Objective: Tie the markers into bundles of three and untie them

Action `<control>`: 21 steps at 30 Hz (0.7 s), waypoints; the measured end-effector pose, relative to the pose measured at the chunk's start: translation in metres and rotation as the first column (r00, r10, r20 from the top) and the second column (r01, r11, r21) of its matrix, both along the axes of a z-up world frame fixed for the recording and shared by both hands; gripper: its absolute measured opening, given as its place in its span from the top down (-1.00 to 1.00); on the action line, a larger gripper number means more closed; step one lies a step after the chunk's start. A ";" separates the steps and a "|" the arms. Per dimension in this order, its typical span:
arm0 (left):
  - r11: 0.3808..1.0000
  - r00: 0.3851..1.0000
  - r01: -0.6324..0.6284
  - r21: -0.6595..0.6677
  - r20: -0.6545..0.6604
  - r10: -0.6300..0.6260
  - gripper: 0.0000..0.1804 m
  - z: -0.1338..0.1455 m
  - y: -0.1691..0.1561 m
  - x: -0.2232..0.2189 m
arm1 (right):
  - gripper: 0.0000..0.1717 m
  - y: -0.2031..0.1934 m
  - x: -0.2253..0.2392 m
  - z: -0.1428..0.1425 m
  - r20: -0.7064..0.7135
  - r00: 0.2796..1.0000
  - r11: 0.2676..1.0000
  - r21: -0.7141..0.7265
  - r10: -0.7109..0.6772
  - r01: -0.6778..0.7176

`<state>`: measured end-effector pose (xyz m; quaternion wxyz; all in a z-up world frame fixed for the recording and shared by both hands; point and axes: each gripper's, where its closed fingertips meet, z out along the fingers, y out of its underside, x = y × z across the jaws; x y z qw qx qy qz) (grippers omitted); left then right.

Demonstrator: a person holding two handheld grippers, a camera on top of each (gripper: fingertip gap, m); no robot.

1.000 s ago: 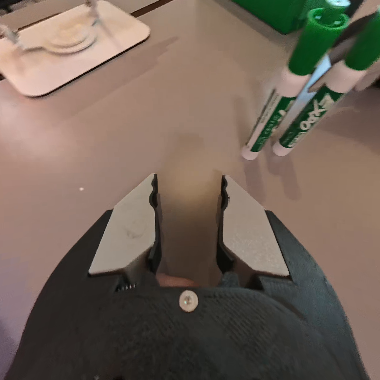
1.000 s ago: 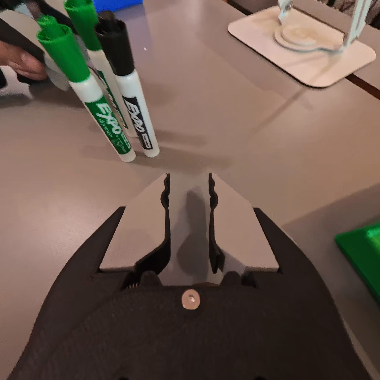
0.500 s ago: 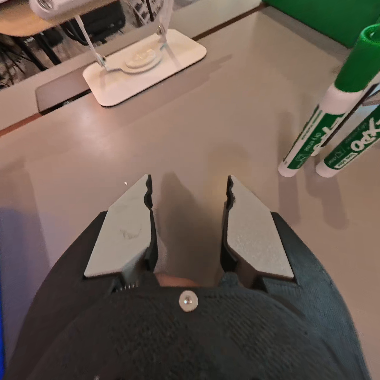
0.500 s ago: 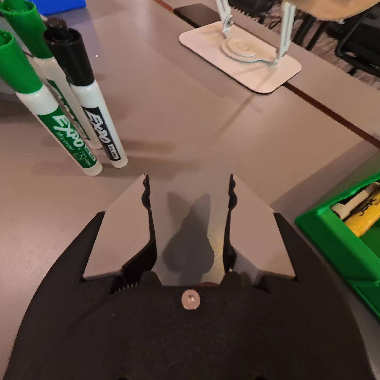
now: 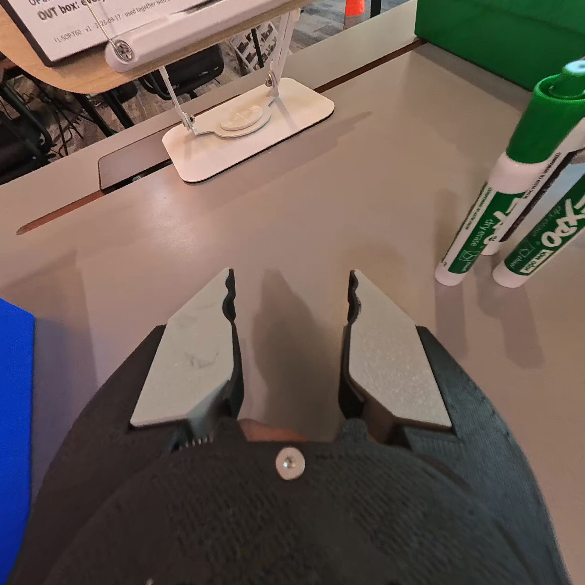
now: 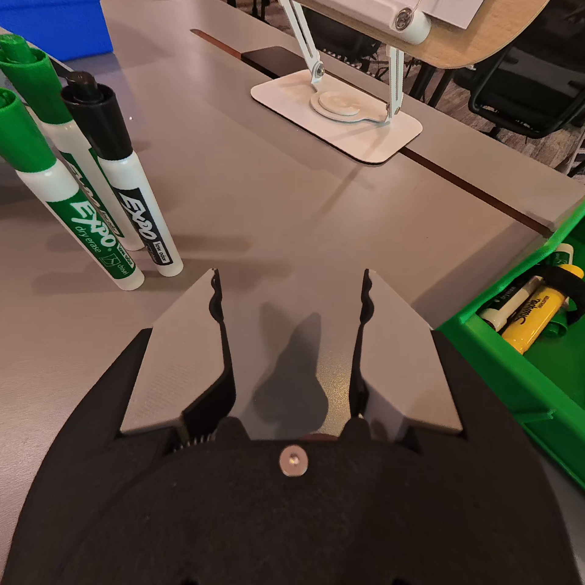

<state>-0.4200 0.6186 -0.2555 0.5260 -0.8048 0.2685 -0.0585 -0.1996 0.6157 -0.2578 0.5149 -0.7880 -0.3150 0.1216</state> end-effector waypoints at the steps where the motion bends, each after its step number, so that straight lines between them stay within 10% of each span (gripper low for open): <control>1: 1.000 1.000 0.004 0.000 0.019 -0.004 0.22 0.004 -0.002 0.000 | -0.01 0.000 0.001 0.000 0.002 1.000 1.000 0.001 -0.003 0.003; 8: 0.984 0.976 0.133 0.118 0.156 -0.151 0.22 0.090 -0.055 -0.029 | 0.01 0.000 0.004 0.003 -0.048 0.999 1.000 -0.004 -0.012 0.012; 14: 0.985 0.993 -0.030 0.171 0.120 0.009 0.27 0.163 -0.050 -0.165 | 0.03 -0.004 -0.006 0.002 -0.044 0.999 1.000 -0.011 0.022 -0.023; 21: 0.916 0.948 -0.304 -0.261 -0.177 0.264 0.30 0.027 0.014 -0.304 | 0.03 -0.005 -0.011 0.000 -0.016 1.000 1.000 -0.010 0.027 -0.027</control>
